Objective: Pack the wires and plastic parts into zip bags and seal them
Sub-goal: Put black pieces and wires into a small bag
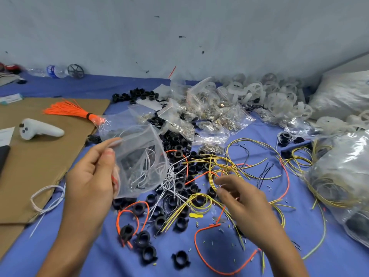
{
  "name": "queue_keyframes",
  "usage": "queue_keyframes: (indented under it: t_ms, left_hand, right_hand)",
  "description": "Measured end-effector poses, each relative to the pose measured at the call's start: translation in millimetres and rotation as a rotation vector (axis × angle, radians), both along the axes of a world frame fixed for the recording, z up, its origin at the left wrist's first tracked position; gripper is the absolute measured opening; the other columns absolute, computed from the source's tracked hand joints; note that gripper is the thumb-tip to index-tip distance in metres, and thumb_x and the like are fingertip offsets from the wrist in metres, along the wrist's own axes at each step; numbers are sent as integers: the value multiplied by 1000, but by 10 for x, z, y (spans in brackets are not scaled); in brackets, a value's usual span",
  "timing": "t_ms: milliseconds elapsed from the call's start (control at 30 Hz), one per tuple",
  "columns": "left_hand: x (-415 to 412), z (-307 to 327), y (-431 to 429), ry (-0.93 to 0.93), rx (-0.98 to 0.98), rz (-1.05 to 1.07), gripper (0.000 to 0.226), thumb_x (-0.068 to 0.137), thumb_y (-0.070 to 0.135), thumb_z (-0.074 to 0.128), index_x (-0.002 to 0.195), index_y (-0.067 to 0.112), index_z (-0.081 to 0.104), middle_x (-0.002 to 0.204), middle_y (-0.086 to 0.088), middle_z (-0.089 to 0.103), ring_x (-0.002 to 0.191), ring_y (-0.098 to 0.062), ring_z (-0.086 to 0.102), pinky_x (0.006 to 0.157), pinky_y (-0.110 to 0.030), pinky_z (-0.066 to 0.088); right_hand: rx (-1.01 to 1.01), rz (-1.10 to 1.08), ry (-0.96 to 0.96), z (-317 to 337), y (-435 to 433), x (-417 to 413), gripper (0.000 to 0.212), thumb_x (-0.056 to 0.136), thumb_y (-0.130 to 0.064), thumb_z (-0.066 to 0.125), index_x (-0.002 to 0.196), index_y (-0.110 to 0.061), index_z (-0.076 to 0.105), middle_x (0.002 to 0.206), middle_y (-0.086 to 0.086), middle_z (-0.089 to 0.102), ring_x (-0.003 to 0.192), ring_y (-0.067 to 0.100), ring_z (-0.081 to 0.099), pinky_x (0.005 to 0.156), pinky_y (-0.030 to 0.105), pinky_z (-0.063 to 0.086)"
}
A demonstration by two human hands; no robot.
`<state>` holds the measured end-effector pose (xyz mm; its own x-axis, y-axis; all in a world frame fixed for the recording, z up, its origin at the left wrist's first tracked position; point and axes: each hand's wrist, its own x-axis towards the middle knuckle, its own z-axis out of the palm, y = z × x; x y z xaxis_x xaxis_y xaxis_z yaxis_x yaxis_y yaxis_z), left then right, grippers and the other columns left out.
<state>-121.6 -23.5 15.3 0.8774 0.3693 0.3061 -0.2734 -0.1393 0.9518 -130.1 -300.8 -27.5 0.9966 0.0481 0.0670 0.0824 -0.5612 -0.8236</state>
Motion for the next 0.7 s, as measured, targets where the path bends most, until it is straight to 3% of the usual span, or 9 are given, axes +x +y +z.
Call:
queue_keyframes:
  t_ms: [67,167,267,500,600,700]
  left_hand:
    - [-2,-3,-2,0,6,-1,28,102,24,46,107,35,72,49,13,42,43,-3,34,40,-13,30]
    - [-19,-12,-7,7,16,-14,27,101,26,47,108,35,72,49,12,42,42,-4,34,40,-14,30]
    - [-54,-14,-28,18,39,-39,25,99,32,49,111,34,71,49,9,43,43,-6,34,40,-15,30]
    - [-85,-41,-45,36,46,-41,29,95,37,51,115,33,71,49,6,41,45,-11,33,41,-20,28]
    - [-87,-56,-74,33,65,-47,26,98,35,51,115,34,71,50,8,40,44,-9,32,40,-18,27]
    - [-106,-55,-113,34,78,-70,25,97,36,51,113,37,71,50,9,40,44,-7,31,40,-17,26]
  right_hand:
    - [-184,72,19,-86,95,27,13,95,-26,60,102,-35,65,87,-16,68,79,4,60,72,22,49]
    - [-376,172,76,-217,246,60,20,97,-26,54,113,-32,64,111,-16,60,104,7,54,89,30,45]
    - [-468,166,91,-317,327,56,29,96,-18,49,121,-27,60,123,-8,46,116,15,42,90,33,44]
    - [-533,123,135,-316,288,32,20,93,-23,55,113,-28,55,128,-9,41,117,18,38,92,35,44]
    - [-521,125,122,-260,269,31,13,92,-28,57,103,-31,51,115,-14,53,109,19,44,86,35,44]
    - [-452,41,92,-235,267,23,25,86,-17,59,97,-32,42,100,-12,61,96,23,53,76,41,48]
